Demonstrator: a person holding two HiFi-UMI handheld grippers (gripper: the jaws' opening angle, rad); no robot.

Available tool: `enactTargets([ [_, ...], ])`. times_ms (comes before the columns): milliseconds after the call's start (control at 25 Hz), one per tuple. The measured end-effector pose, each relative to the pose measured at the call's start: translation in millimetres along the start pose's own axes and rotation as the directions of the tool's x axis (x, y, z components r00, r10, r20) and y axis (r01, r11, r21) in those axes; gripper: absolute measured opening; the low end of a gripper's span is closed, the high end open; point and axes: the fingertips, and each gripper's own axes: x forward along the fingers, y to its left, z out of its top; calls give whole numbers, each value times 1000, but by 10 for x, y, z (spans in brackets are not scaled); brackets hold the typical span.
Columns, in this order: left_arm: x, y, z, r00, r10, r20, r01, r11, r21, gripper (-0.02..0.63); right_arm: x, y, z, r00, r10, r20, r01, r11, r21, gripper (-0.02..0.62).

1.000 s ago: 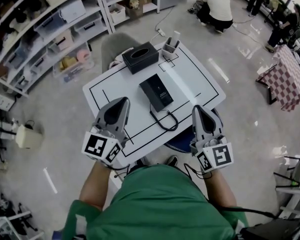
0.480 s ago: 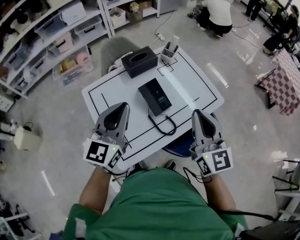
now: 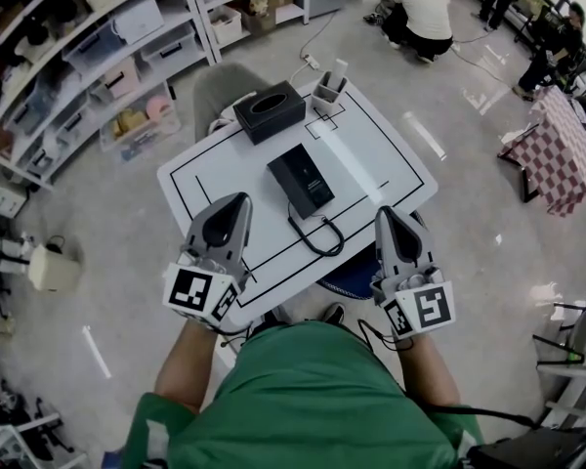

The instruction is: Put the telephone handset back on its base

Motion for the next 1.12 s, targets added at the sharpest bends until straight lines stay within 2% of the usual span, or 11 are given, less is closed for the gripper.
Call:
enactTargets([
  [1120,33,145,-115,1000,-17,-18,17,999,-39,21,141,75,-55,1000,-7,-28,6,1000,-3,21],
])
